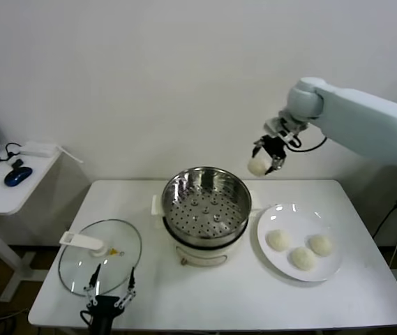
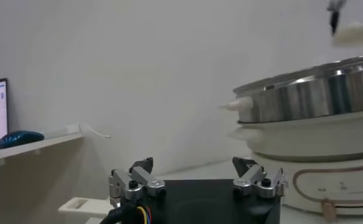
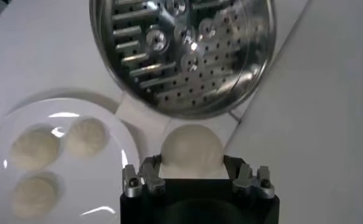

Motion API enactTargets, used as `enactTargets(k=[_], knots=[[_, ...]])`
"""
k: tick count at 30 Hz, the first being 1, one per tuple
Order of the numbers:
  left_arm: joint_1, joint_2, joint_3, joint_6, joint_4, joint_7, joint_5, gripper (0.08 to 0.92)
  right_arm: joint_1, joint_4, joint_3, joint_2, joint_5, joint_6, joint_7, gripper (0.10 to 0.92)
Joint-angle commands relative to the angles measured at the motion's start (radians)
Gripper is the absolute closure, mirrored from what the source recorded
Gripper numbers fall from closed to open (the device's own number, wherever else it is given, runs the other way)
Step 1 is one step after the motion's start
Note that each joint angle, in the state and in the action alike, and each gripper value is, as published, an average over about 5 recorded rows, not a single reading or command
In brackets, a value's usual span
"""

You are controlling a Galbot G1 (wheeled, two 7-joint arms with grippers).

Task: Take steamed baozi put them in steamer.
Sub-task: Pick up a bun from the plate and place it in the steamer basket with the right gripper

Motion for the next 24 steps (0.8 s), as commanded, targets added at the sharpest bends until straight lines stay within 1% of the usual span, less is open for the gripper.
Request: enactTargets(k=[1,7,15,24], knots=[[0.0,-0.008,0.0,-0.003,0.001,-0.005,0.0,0.177,0.1,0.032,-0.071,0.158,0.006,0.196,0.044,0.33],[0.001,-0.011,-0.001,-0.006,0.001,-0.016,0.004,0.177,0.03,-0.047,-0.086,0.234,-0.128,0.303,0.071,0.33],[-0.003,-0.013,-0.003,-0.008,0.006,-0.016,0.006,0.177,-0.105,-0.1,-0.05,0.264,-0.246,0.341,0.098,0.33],[-0.007,-0.012,-0.008,-0.011,0.019,-0.017,0.005,0.177,-0.232,-0.223,0.037,0.303,-0.398,0.382,0.114,0.33]])
